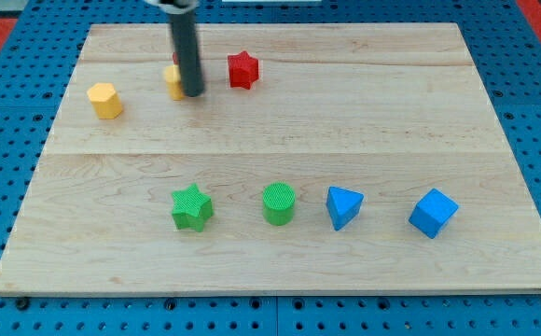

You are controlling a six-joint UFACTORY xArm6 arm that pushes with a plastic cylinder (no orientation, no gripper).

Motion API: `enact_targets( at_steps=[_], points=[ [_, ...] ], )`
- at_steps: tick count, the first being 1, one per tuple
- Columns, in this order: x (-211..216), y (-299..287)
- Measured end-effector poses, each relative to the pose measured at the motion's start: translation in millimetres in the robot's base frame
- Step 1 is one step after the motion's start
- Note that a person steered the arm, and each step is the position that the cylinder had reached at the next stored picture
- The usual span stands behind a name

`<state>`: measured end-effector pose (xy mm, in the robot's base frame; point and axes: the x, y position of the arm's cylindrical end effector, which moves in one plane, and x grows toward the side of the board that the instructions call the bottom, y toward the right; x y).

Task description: Move your arm towards center left

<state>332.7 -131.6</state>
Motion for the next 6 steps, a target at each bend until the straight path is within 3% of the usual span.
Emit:
enact_targets(
  at_steps=[1,3,4,6],
  points=[
    [16.5,17.6],
    [-3.9,-109.9],
    [9.9,-129.4],
    [93.6,-103.9]
  ],
)
